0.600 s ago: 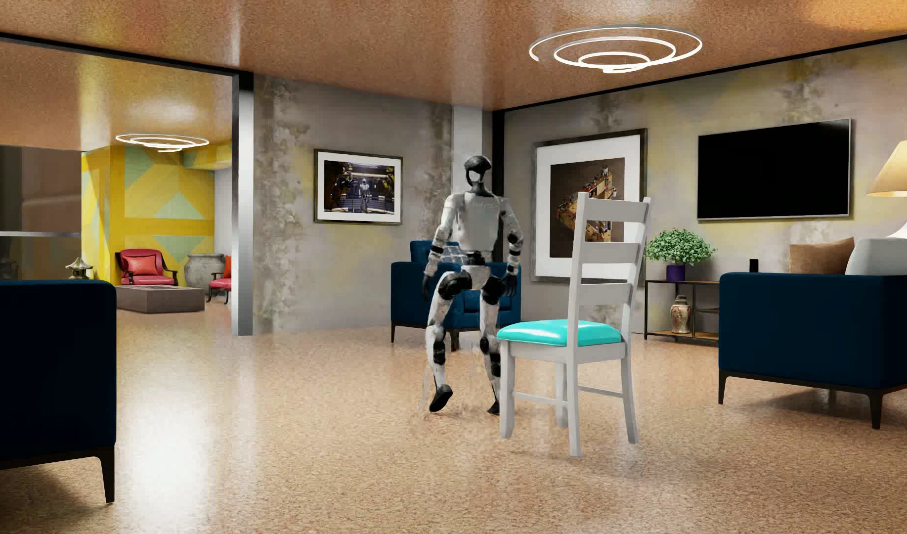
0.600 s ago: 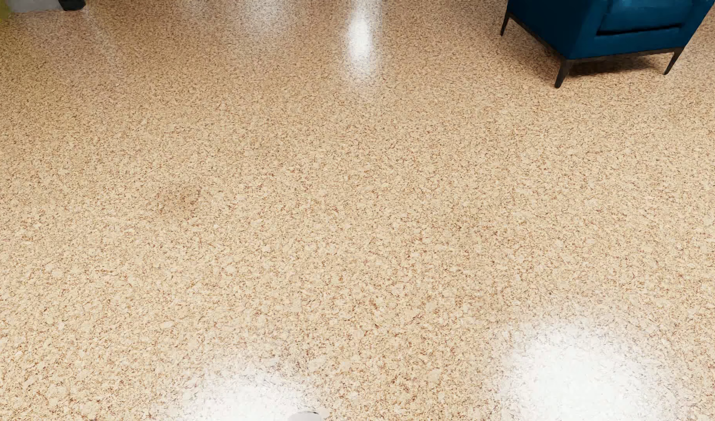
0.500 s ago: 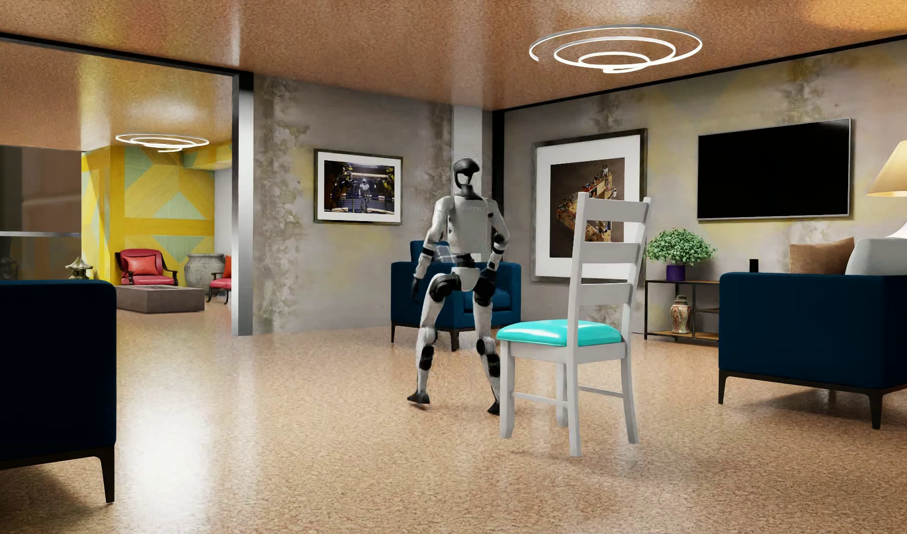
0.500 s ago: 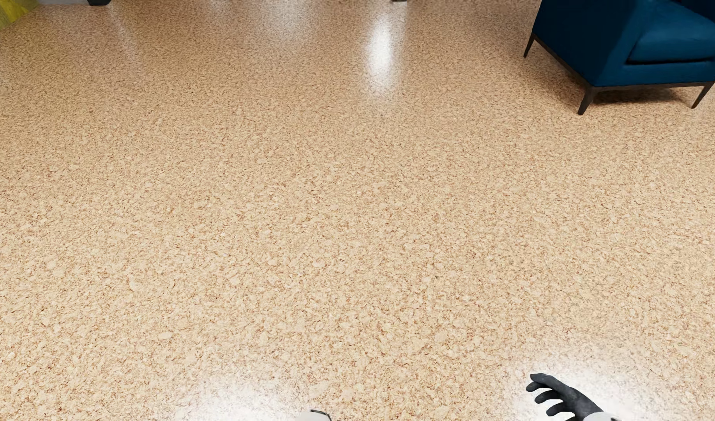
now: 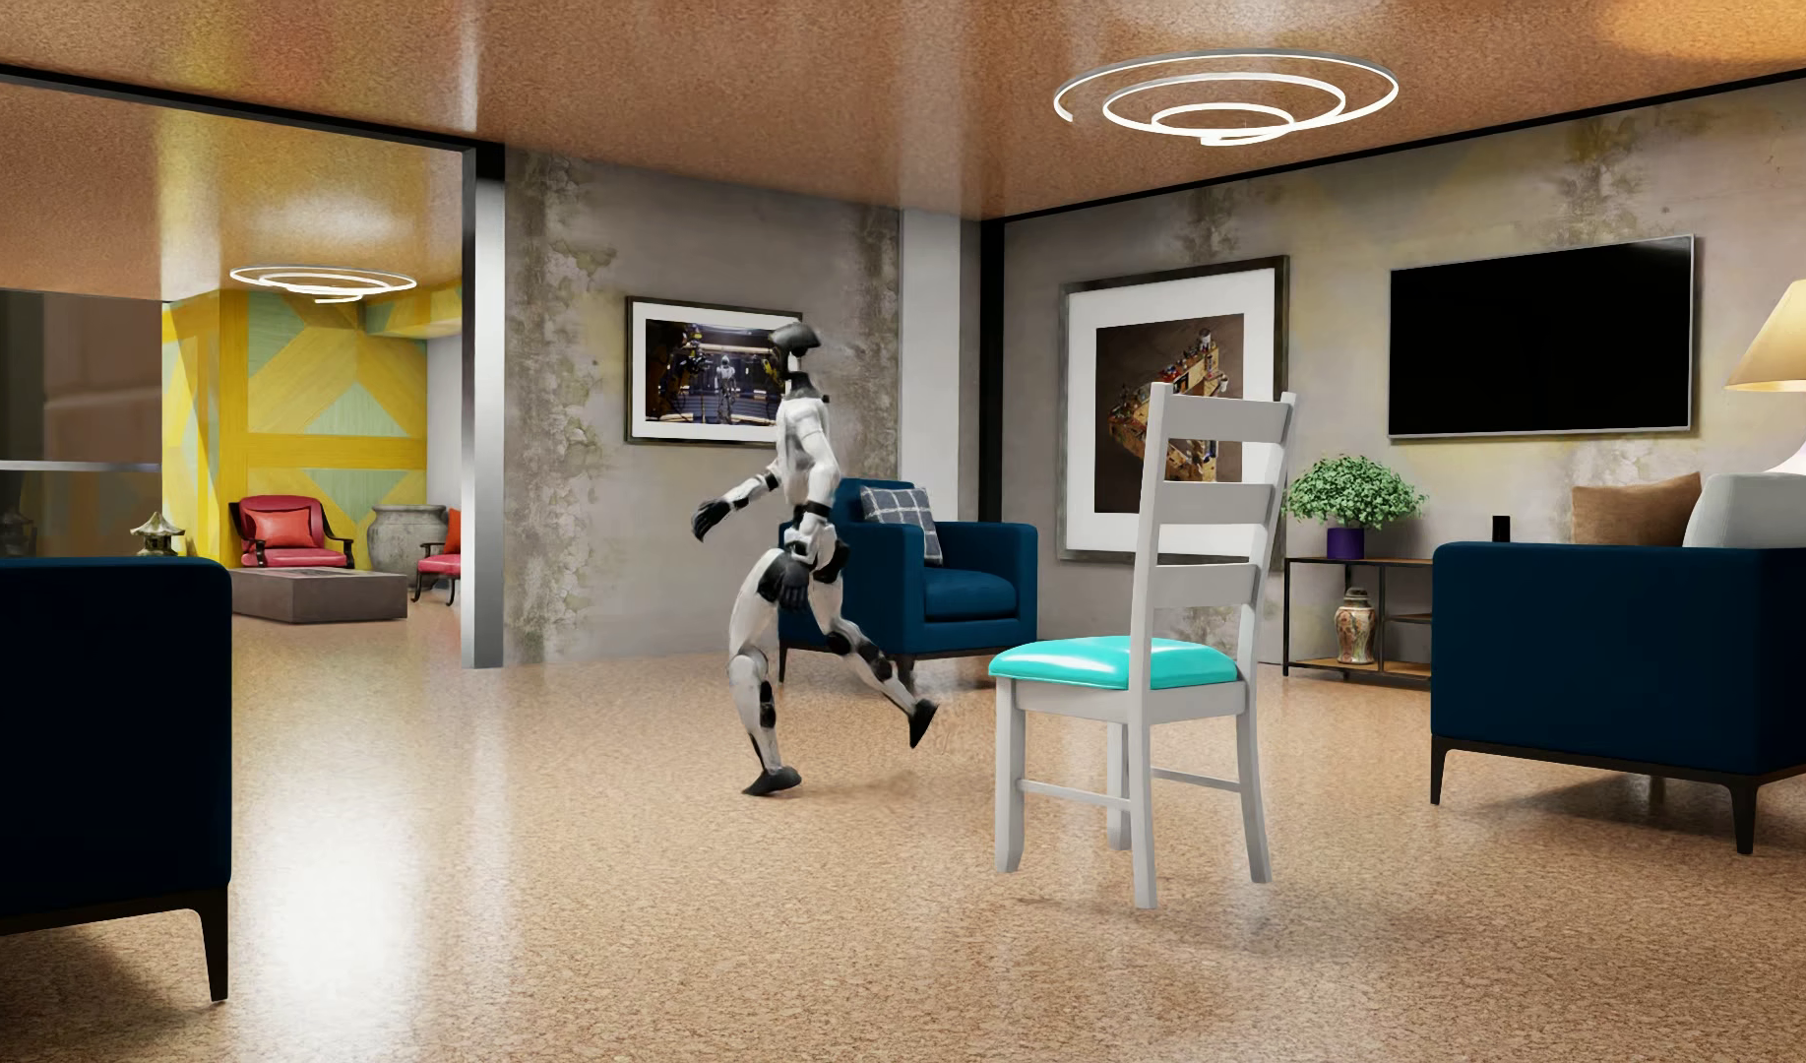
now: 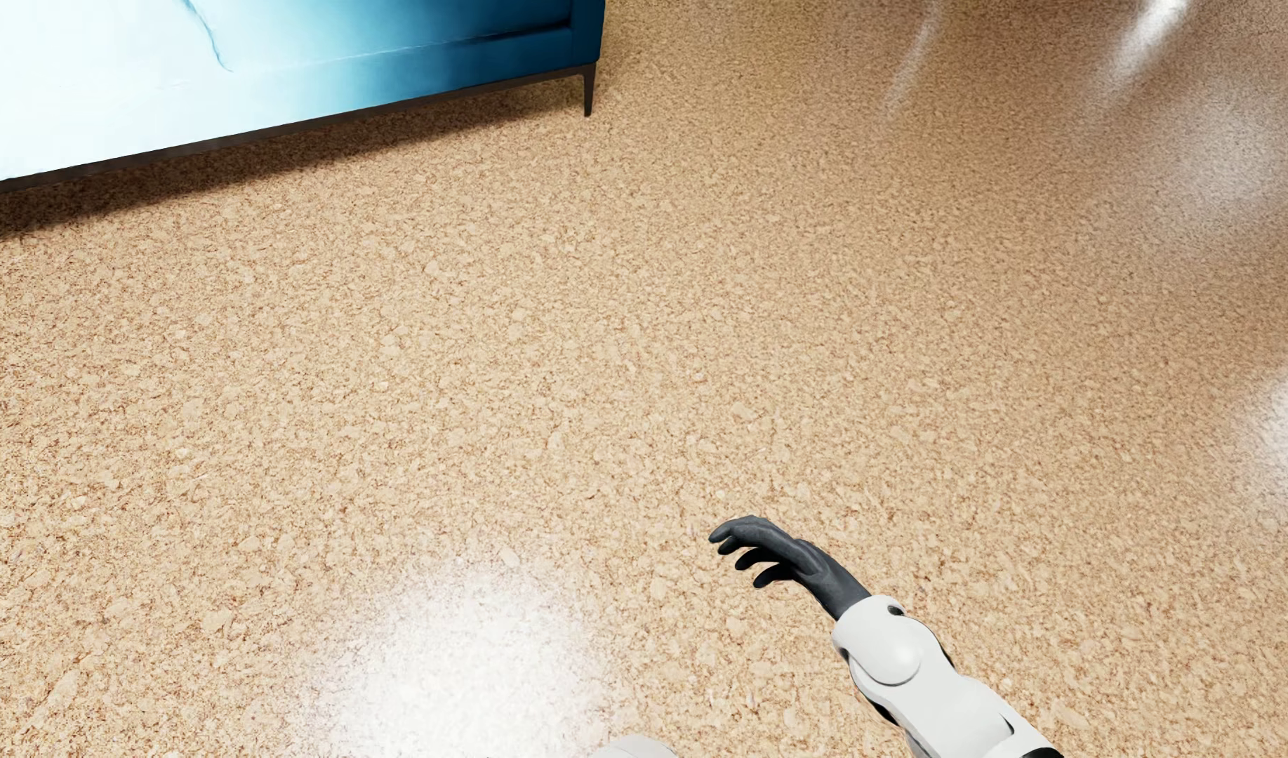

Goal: Head to the teal chair

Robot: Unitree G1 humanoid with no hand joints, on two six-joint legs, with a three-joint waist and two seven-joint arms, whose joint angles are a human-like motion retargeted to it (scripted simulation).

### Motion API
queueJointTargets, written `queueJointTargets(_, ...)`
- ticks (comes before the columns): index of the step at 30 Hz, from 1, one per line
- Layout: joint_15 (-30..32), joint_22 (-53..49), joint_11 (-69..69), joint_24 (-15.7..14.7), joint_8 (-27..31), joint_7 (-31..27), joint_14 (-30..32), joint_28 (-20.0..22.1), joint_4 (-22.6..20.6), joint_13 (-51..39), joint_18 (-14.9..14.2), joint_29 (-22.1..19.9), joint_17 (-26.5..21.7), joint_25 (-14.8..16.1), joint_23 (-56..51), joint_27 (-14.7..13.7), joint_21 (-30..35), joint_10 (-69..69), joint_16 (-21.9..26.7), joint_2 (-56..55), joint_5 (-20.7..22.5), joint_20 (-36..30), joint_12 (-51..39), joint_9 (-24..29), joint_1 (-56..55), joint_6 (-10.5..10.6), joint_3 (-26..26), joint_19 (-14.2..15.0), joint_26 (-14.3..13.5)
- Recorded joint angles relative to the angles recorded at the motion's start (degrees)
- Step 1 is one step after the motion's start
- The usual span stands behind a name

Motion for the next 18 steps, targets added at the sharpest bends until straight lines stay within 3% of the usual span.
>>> queueJointTargets(3, -4.9, 1.1, -17.2, 0.0, 0.0, 0.0, -9.0, 0.0, -1.5, 7.6, 0.0, 0.0, -0.6, 0.0, 11.7, 0.0, -7.4, -1.3, -5.5, -0.6, -4.4, -5.5, -7.0, -2.3, -0.6, -1.5, -4.2, 0.0, 0.0)
queueJointTargets(6, -4.9, -1.4, -17.4, 0.0, 0.0, 0.0, -11.7, 0.0, -0.5, 13.7, 0.0, 0.0, -2.7, 0.0, 30.1, 0.0, -8.0, -4.0, -12.3, -5.0, -5.4, -7.2, -11.0, -3.7, -1.9, -0.8, -8.3, 0.0, 0.0)
queueJointTargets(8, -2.9, -9.5, -14.1, 0.0, 0.0, 0.0, -11.9, 0.0, -0.7, 17.6, 0.0, 0.0, -4.3, 0.0, 40.9, 0.0, -5.1, -8.4, -13.9, -5.9, -2.8, -11.8, -10.4, -4.8, -1.5, 0.7, -15.1, 0.0, 0.0)
queueJointTargets(12, -11.1, -24.4, -11.9, 0.0, 0.0, 0.0, -26.8, 0.0, -6.1, 30.8, 0.0, 0.0, -6.6, 0.0, 38.8, 0.0, -6.7, -11.0, -10.2, -5.8, 7.6, -19.8, -10.9, -6.5, 3.1, 5.6, -34.7, 0.0, 0.0)
queueJointTargets(15, -13.5, -22.9, -10.2, 0.0, 0.0, 0.0, -31.5, 0.0, -8.5, 34.3, 0.0, 0.0, -4.1, 0.0, 39.3, 0.0, -9.8, -14.1, -8.3, -12.1, 12.2, -17.4, -14.3, -4.4, 6.7, 4.6, -46.3, 0.0, 0.0)
queueJointTargets(18, -12.6, -17.4, -12.0, 0.0, 0.0, 0.0, -29.7, 0.0, -7.6, 29.5, 0.0, 0.0, -2.3, 0.0, 40.8, 0.0, -7.9, -16.1, -8.1, -23.6, 14.8, -11.9, -18.0, -2.5, 9.5, 2.7, -47.5, 0.0, 0.0)
